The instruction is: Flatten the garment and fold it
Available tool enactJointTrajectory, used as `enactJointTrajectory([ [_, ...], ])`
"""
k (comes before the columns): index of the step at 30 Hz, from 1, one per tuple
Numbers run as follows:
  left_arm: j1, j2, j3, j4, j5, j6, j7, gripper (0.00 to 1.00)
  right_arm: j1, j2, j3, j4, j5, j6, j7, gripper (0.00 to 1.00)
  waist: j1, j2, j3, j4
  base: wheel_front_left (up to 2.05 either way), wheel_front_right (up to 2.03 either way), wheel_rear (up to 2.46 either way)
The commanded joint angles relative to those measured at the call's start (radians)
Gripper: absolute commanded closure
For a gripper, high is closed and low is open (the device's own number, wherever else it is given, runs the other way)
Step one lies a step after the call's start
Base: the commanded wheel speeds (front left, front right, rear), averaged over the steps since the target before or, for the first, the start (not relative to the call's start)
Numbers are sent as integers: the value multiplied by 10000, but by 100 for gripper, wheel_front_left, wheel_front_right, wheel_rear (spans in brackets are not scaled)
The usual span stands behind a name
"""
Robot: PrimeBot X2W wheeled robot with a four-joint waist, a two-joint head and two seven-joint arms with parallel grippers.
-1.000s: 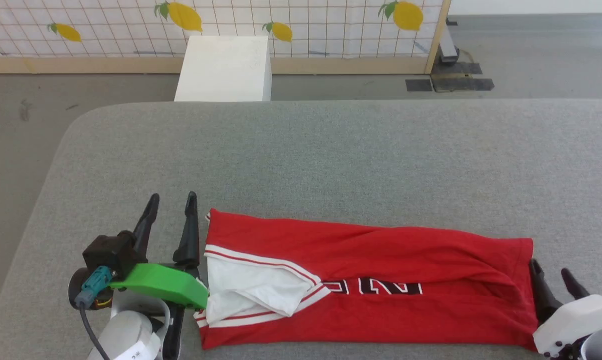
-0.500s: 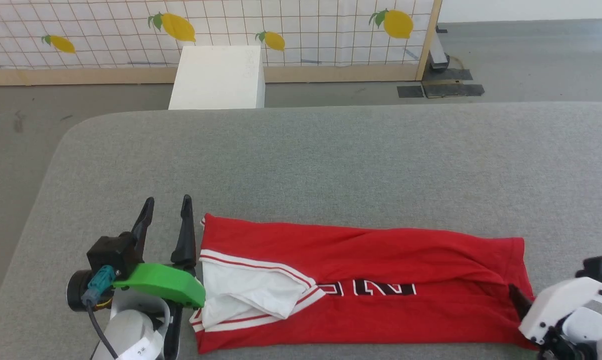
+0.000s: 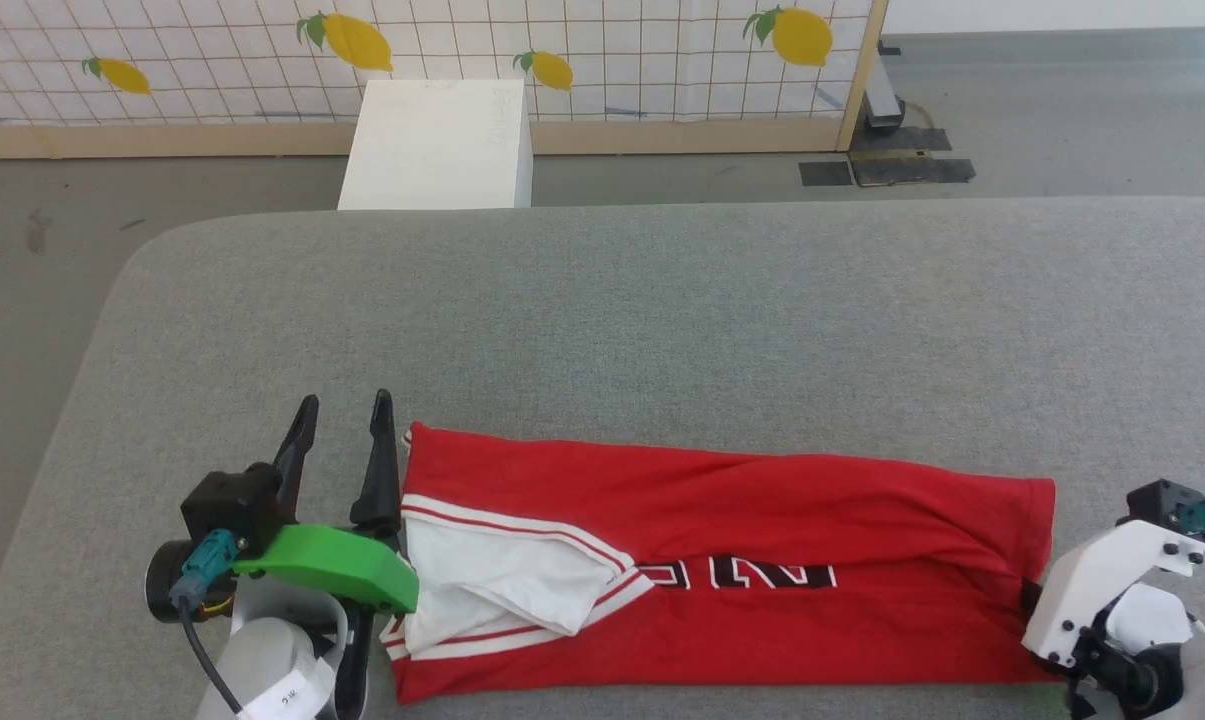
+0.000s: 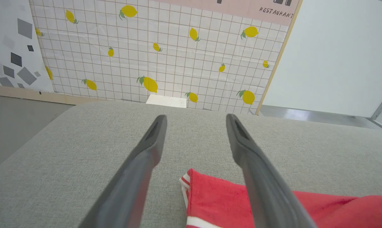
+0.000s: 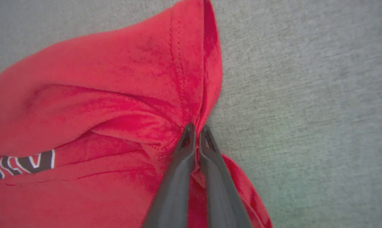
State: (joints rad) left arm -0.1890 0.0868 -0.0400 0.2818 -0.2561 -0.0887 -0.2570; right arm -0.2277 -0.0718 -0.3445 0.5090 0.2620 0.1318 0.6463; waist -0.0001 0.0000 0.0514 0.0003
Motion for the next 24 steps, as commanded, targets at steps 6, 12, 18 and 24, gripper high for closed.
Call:
enactJointTrajectory([
  [6,-277,-159,163,92,223,-164,-47,0,378,206,-349,-662,-796,-11,-505,100,1,0,68,29,0,0,0],
  [12,-348,-224,209,202,280,-250,-47,0,436,-249,-1441,-1198,-2220,-11,-1190,100,1,0,175,117,0,0,0],
  [18,-454,-277,172,237,325,-309,-47,0,290,-777,-2562,-1197,-3535,-11,-1764,100,1,0,328,225,0,0,0],
  [24,-512,-304,104,335,371,-354,-47,0,209,-752,-3221,-1141,-4114,-11,-1936,100,1,0,298,353,0,0,0],
])
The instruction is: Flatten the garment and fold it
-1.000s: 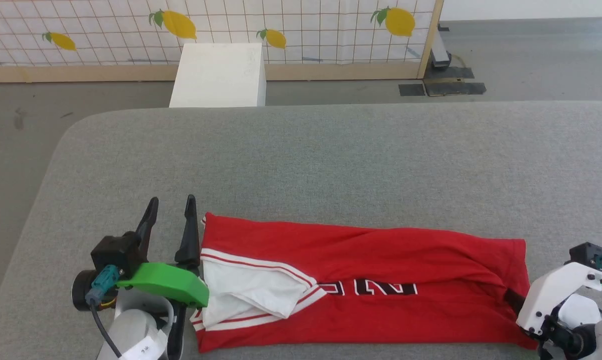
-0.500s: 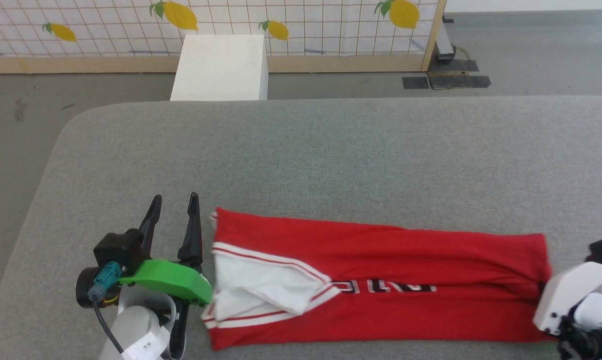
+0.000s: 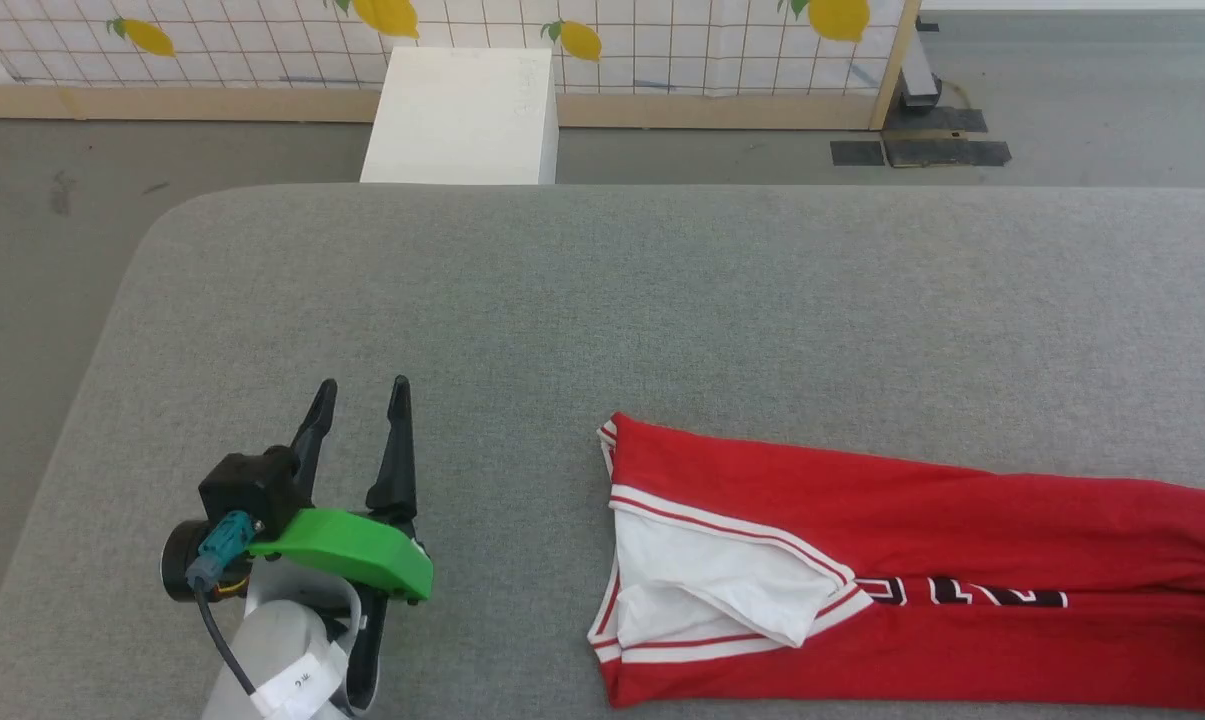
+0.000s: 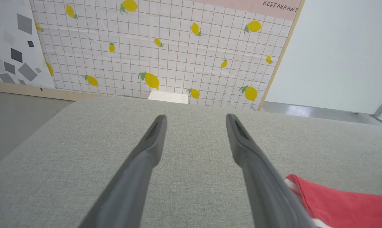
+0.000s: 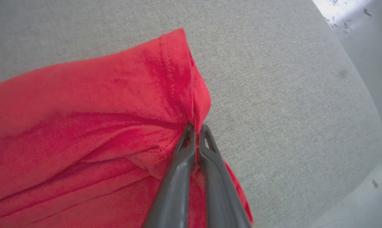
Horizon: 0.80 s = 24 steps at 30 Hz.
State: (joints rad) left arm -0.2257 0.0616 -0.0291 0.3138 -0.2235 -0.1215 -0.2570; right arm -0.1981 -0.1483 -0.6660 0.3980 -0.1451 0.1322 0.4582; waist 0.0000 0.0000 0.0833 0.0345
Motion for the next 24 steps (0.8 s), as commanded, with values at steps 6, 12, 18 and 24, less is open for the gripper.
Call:
enactJointTrajectory([
  [6,18,-62,52,76,105,-51,-47,0,410,558,859,-1342,591,-15,806,100,0,0,-193,17,0,0,0],
  [12,144,-59,145,75,149,-66,-47,0,1646,915,2620,-4962,2079,-15,3146,100,0,0,-258,22,0,0,0],
  [18,114,-65,84,125,190,-77,-47,0,2388,971,4757,-7998,2686,-15,4825,100,0,0,-241,113,0,0,0],
  [24,-89,-70,5,161,166,-86,-47,0,1456,849,8204,-7667,2740,-15,5136,100,0,0,-56,266,0,0,0],
])
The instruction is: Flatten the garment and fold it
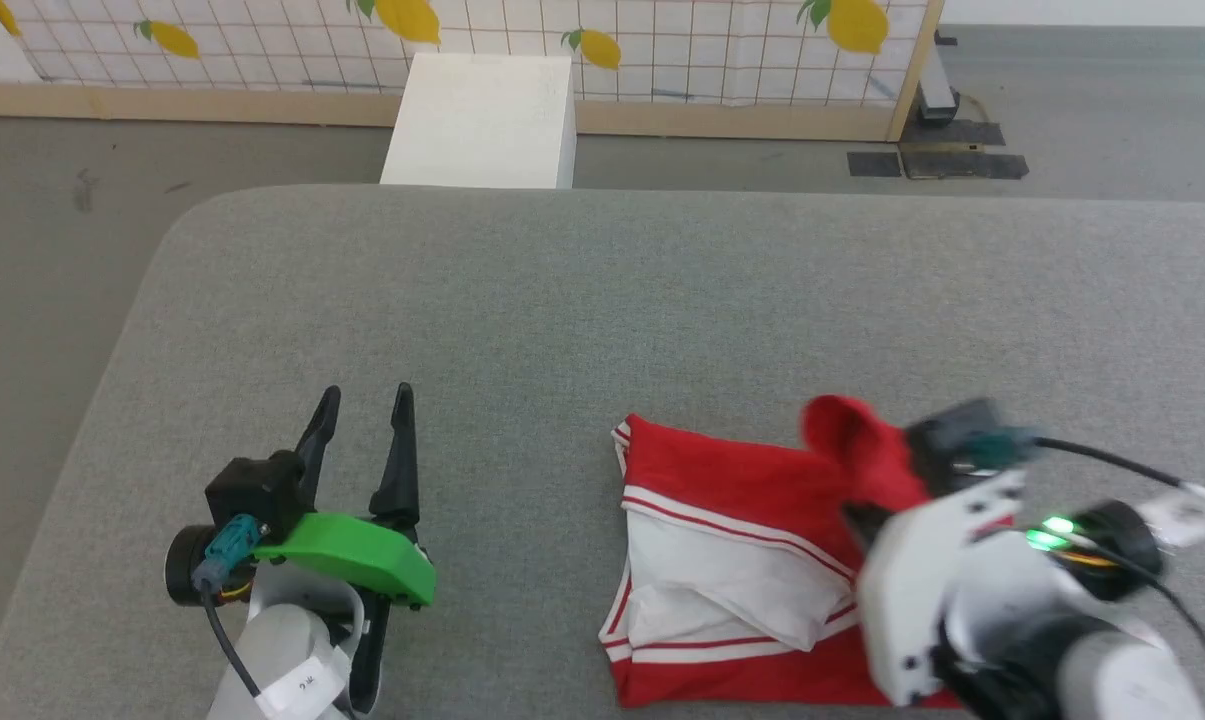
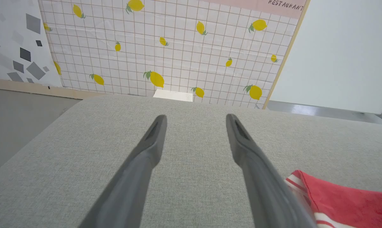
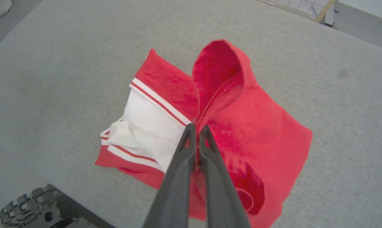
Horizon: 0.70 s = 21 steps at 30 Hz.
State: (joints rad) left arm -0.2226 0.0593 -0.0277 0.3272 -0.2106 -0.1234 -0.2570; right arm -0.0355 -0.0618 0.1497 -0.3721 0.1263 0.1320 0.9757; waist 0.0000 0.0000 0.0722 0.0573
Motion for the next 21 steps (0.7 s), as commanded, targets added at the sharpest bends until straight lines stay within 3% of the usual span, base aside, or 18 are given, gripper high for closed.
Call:
enactJointTrajectory([
  [1,-154,-48,-10,15,30,-67,-47,0,-367,-23,355,286,38,-13,-142,100,0,0,95,56,0,0,0],
  [4,-249,-52,-4,-25,5,-69,-47,0,-1086,18,1236,1413,122,-13,-714,100,0,0,238,130,0,0,0],
  [14,-476,-70,-147,-21,-99,-71,-47,0,-2579,112,2781,5157,1048,-13,-2093,100,0,0,601,427,0,0,0],
  [21,-508,-78,-147,10,-120,-72,-47,0,-3225,114,3633,6814,2053,-13,-2758,100,0,0,697,473,0,0,0],
])
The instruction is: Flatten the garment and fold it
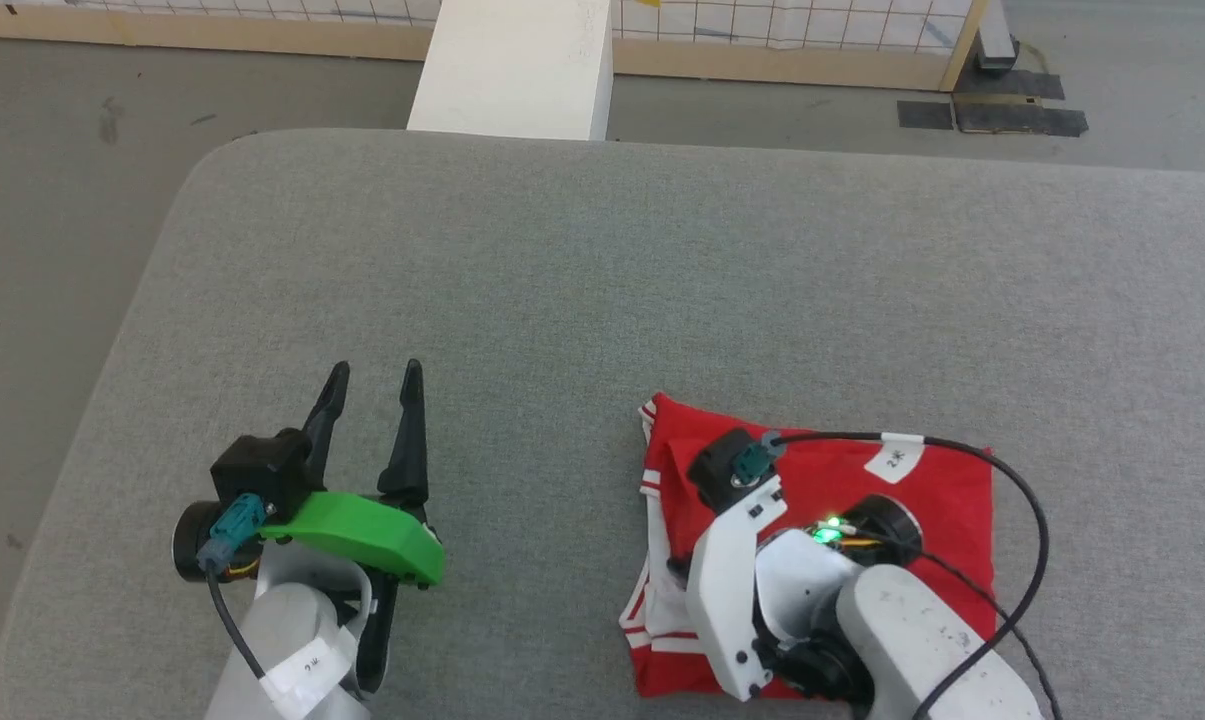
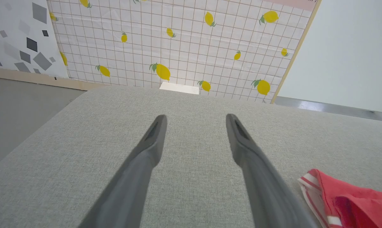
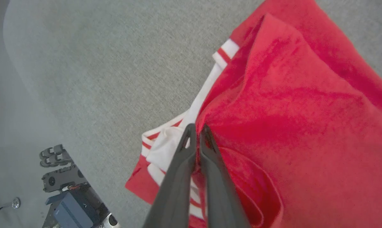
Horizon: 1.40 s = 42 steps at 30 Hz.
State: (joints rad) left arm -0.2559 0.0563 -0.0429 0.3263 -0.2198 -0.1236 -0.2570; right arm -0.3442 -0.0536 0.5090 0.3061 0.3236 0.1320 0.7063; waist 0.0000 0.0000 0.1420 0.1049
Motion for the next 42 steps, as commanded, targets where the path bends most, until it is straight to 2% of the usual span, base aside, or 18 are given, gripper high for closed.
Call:
enactJointTrajectory([
  [1,-170,-49,9,24,-30,-70,-47,0,-196,32,151,185,300,-13,-159,98,0,0,-8,-12,0,0,0],
  [2,-164,-50,12,30,-32,-70,-47,0,-239,32,263,269,478,-13,-236,73,0,0,-17,-20,0,0,0],
  [3,-153,-51,22,37,-36,-70,-47,0,-290,32,434,323,714,-13,-331,6,0,0,-37,-40,0,0,0],
  [4,-138,-51,35,45,-37,-70,-47,0,-323,32,479,352,871,-13,-441,0,0,0,-64,-62,0,0,0],
  [7,-84,-53,71,81,-31,-70,-47,0,-436,32,512,181,1276,-13,-1094,0,0,0,-176,-141,0,0,0],
  [12,27,-55,107,84,-9,-70,-47,0,-249,33,-241,-855,1681,-13,-2800,0,0,0,-384,-290,0,0,0],
  [18,219,-57,259,-66,44,-70,-47,0,873,33,-2204,-2874,2076,-13,-5390,0,0,0,-585,-552,0,0,0],
  [22,339,-57,324,-140,80,-70,-47,0,1992,33,-3686,-3462,2512,-13,-6118,0,0,0,-694,-708,0,0,0],
  [26,442,-58,378,-224,88,-71,-47,0,2898,33,-5033,-3145,3159,-13,-6388,0,0,0,-777,-841,0,0,0],
  [30,524,-58,413,-310,85,-71,-47,0,3296,33,-5752,-2117,3807,-13,-6152,0,0,0,-810,-930,0,0,0],
  [42,593,-59,174,-287,-11,-71,-47,0,2715,33,-5619,1064,5149,-13,-4282,0,0,0,-811,-724,0,0,0],
])
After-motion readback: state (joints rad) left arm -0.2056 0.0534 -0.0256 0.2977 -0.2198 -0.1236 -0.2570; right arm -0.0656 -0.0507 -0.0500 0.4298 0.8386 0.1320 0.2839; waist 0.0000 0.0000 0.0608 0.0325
